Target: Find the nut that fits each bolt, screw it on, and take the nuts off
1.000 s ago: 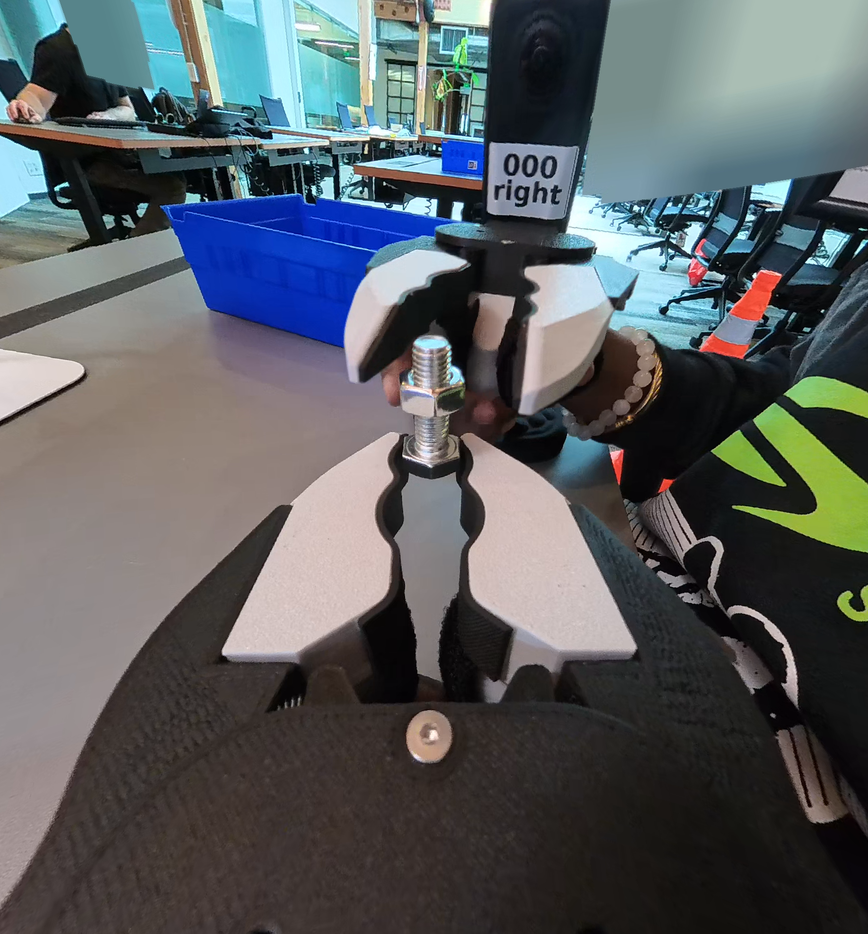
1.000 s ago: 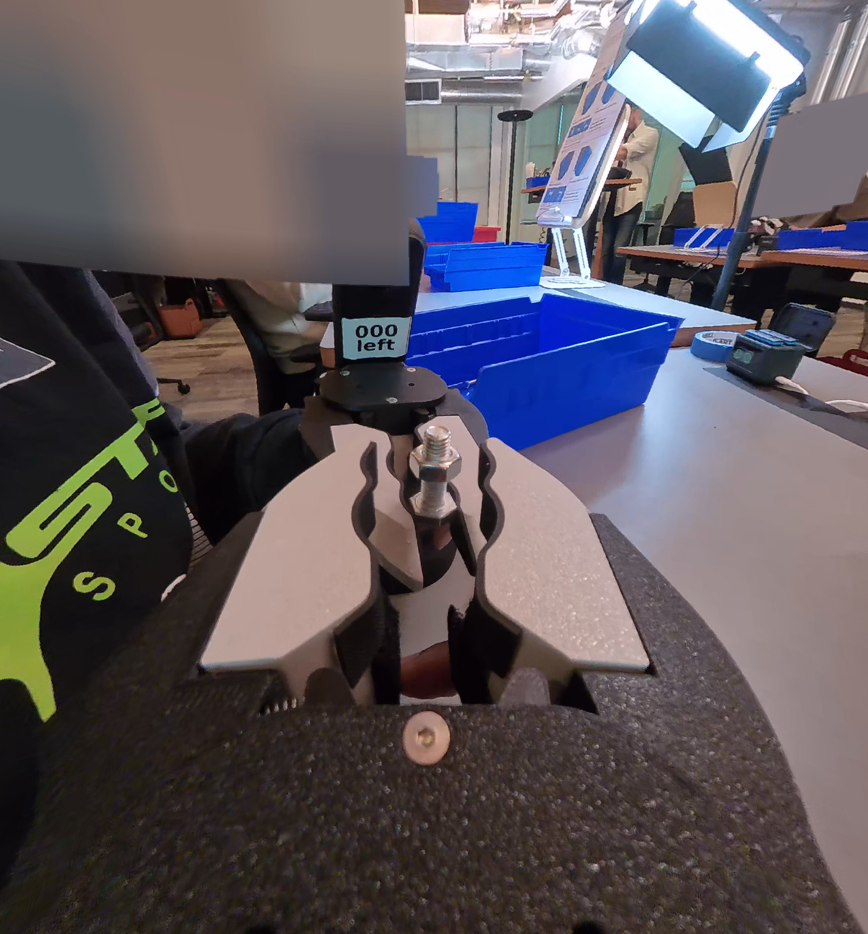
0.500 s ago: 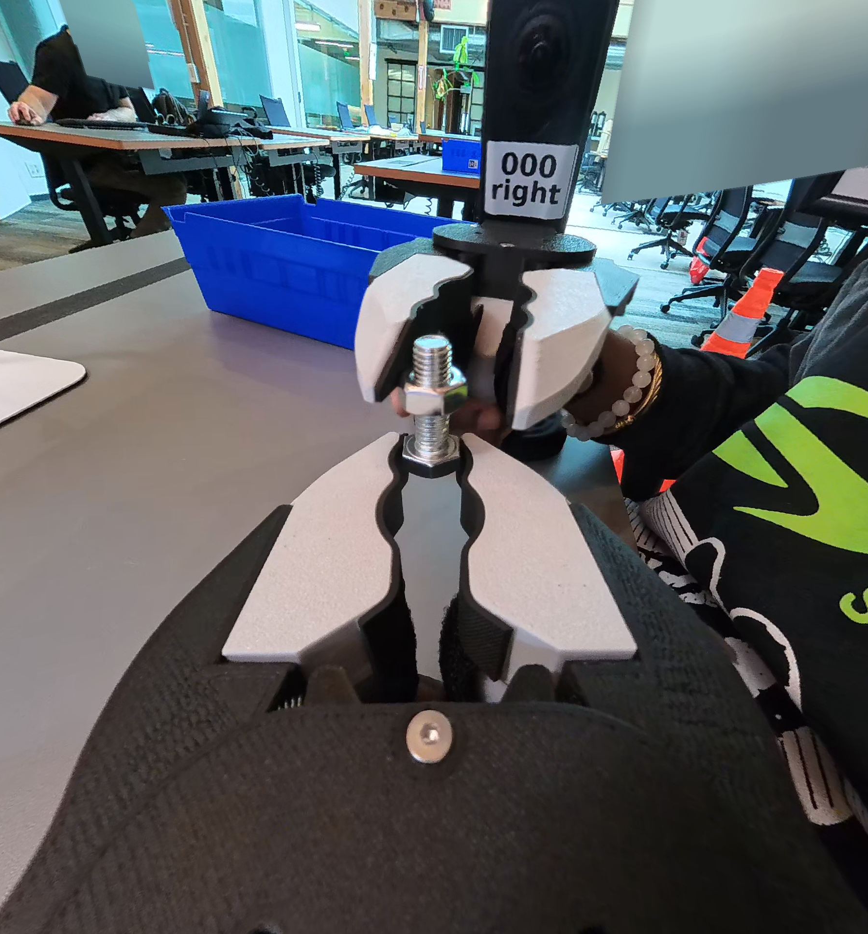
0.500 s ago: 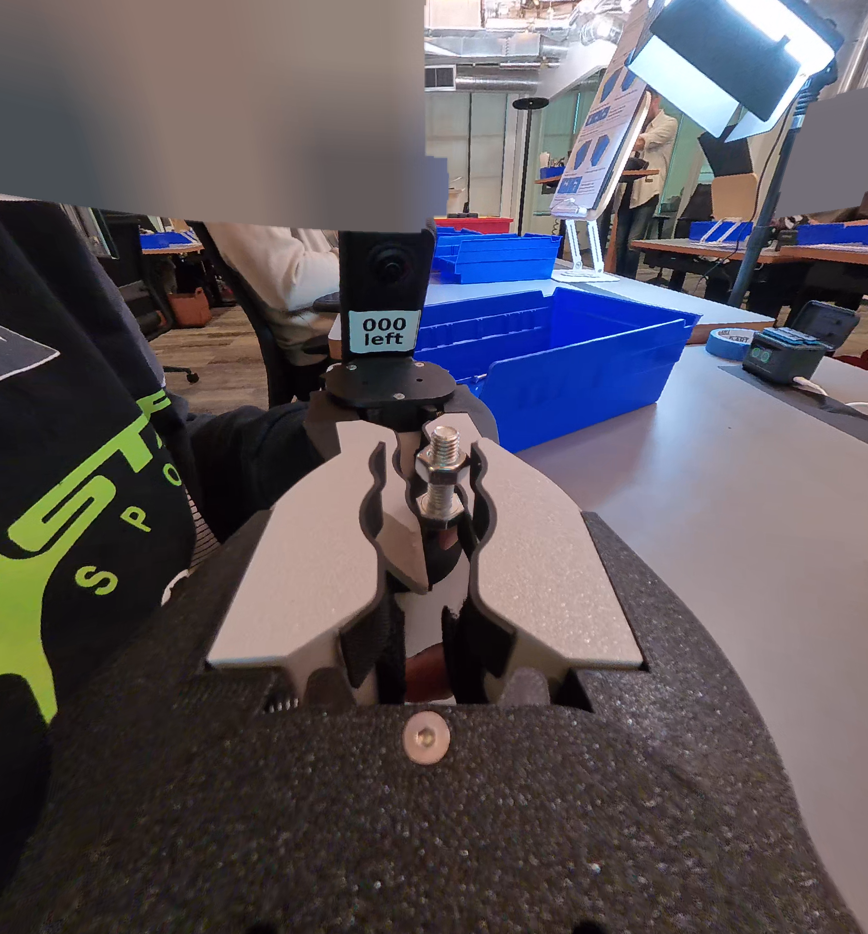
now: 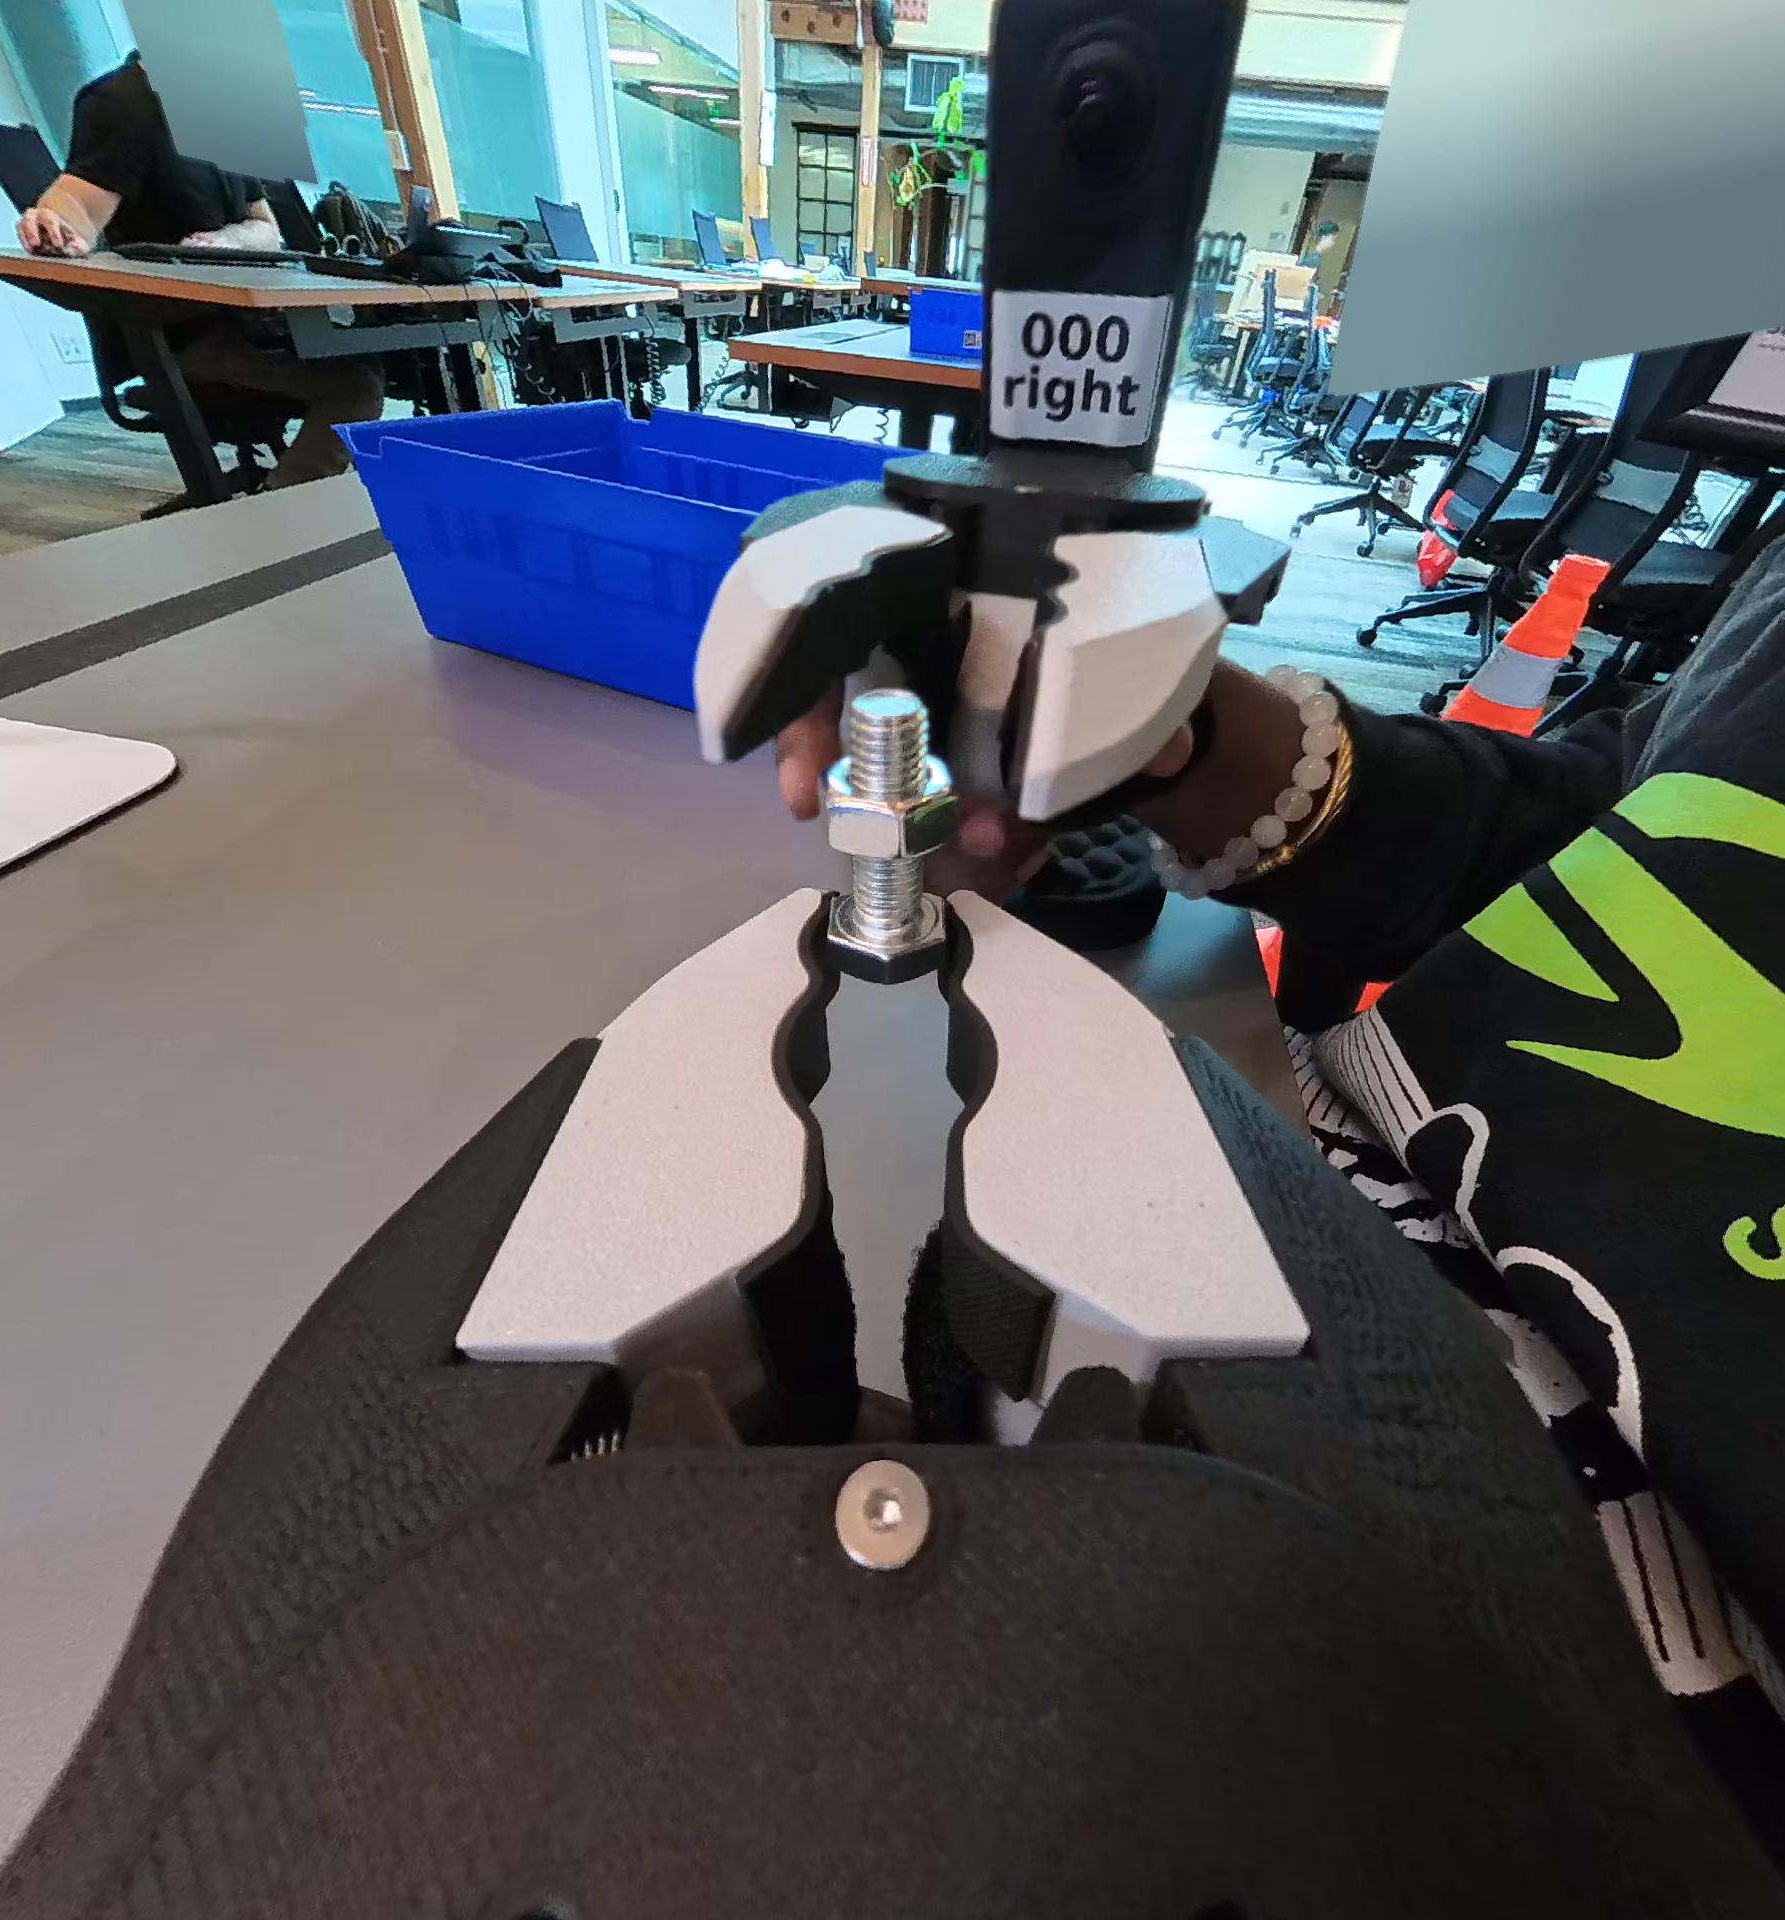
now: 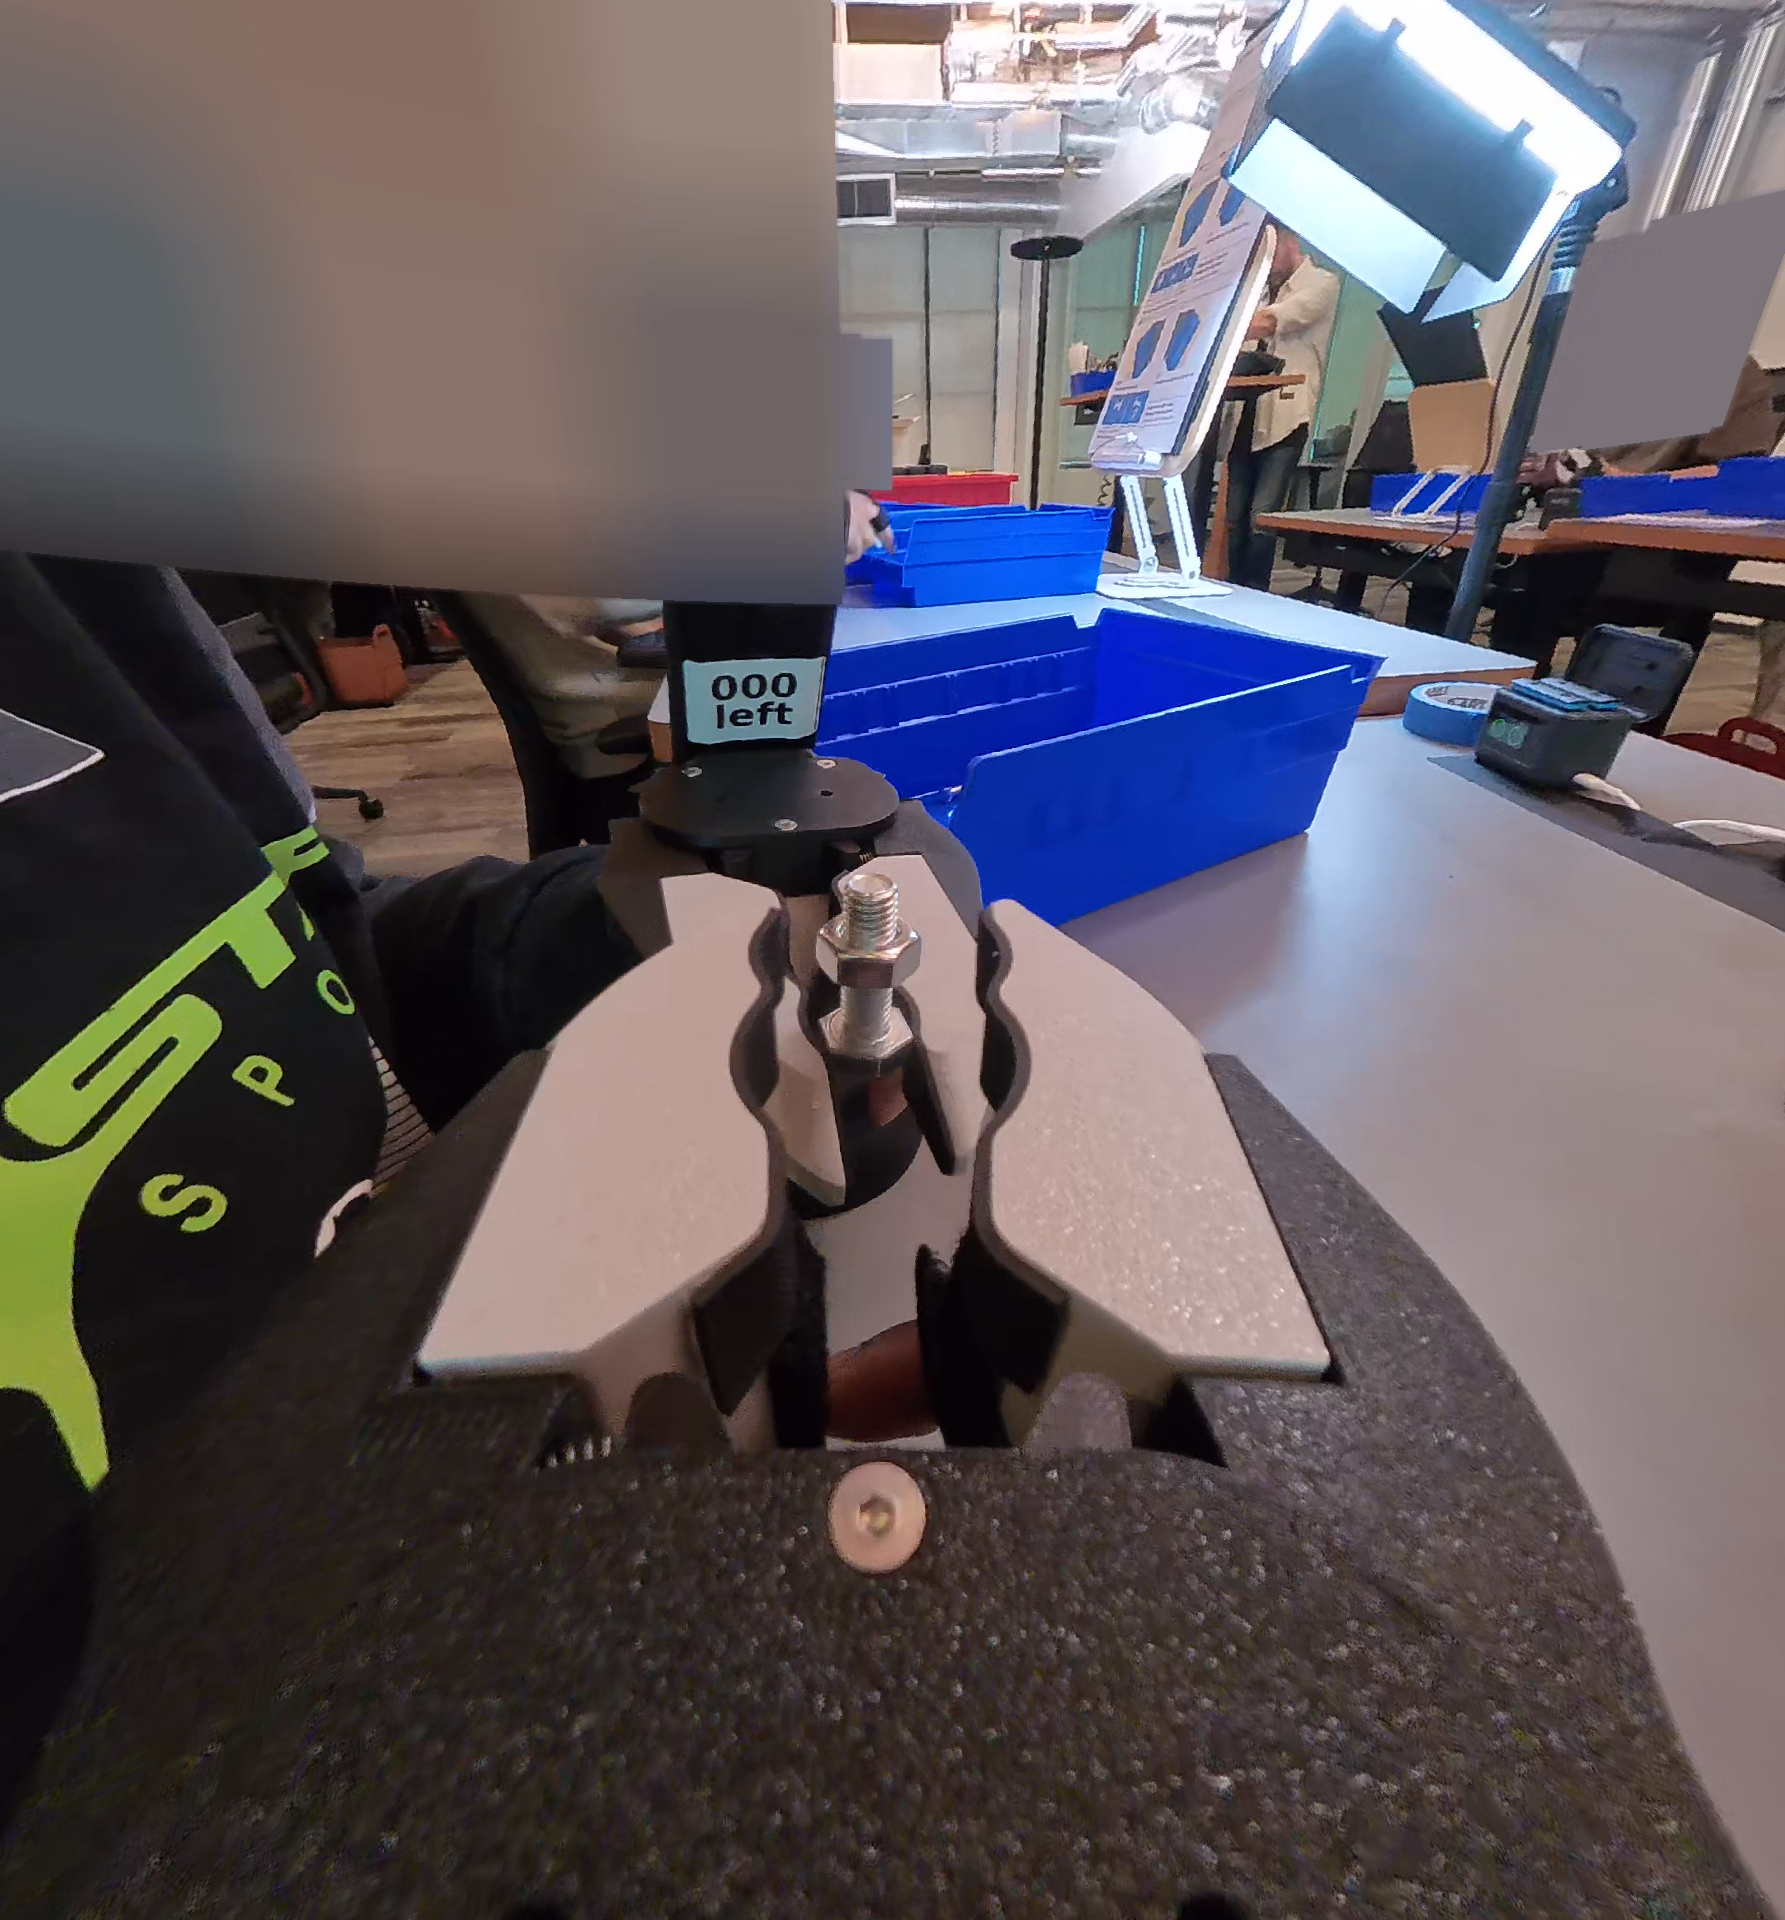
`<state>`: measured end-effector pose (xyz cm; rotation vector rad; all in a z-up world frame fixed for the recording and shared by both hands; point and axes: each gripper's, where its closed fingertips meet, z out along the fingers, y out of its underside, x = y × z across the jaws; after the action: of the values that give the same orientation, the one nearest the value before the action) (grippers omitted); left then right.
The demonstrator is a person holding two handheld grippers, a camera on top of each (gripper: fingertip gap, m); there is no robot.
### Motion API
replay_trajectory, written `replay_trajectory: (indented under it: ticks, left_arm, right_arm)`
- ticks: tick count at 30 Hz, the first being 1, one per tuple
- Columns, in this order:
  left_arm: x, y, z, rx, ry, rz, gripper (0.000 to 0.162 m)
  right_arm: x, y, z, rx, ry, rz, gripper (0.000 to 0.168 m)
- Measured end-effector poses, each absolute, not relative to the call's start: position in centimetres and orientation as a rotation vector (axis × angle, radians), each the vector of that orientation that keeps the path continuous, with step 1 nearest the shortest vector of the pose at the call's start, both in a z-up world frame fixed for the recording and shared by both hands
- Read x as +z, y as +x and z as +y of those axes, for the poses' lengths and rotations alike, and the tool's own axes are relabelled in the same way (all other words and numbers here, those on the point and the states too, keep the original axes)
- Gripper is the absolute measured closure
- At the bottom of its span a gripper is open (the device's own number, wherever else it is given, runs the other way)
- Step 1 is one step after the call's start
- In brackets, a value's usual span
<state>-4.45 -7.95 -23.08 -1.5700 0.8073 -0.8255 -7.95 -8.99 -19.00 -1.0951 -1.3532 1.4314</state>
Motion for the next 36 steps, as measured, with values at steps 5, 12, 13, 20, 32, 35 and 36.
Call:
replay_trajectory:
  ticks: [5,12,13,20,32,35,36]
  left_arm:
    - [-23.2,-4.4,-8.0,-0.826,-1.574,0.814,0.144]
    - [-23.2,-4.5,-7.9,-0.826,-1.577,0.804,0.144]
    - [-23.2,-4.5,-7.8,-0.825,-1.577,0.805,0.144]
    - [-23.3,-4.4,-7.8,-0.82,-1.582,0.809,0.144]
    - [-23.3,-4.4,-7.8,-0.817,-1.58,0.81,0.144]
    - [-23.1,-4.5,-7.8,-0.831,-1.57,0.795,0.142]
    - [-23.0,-4.6,-7.8,-0.836,-1.568,0.79,0.131]
  right_arm:
    - [-19.5,-9.3,-9.9,1.442,-1.084,-1.417,0.129]
    - [-19.5,-8.0,-9.8,1.416,-1.099,-1.422,0.136]
    - [-19.5,-7.6,-9.7,1.409,-1.105,-1.42,0.139]
    - [-18.3,-5.9,-8.8,1.32,-1.121,-1.429,0.146]
    - [-18.8,-7.8,-9.0,1.172,-1.2,-1.614,0.158]
    - [-18.5,-7.5,-8.7,1.177,-1.209,-1.589,0.158]
    - [-18.3,-7.3,-8.3,1.174,-1.219,-1.569,0.159]
